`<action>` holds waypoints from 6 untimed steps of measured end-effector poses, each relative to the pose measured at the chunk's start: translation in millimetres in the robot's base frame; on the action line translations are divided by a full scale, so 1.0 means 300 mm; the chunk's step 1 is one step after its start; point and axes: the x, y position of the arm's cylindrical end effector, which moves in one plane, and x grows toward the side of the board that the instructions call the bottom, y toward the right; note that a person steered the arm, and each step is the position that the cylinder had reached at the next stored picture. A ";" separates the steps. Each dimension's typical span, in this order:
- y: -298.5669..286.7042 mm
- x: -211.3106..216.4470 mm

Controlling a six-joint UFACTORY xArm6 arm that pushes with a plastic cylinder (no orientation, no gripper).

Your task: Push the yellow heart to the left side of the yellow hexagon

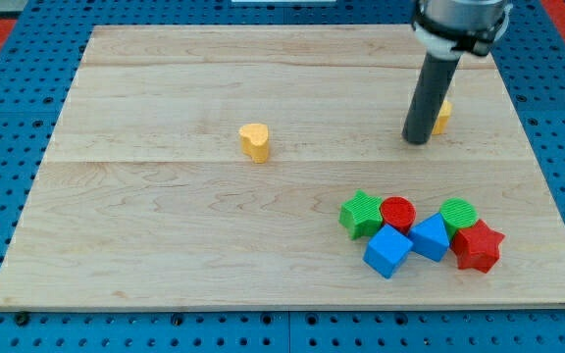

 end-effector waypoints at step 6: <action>-0.089 -0.184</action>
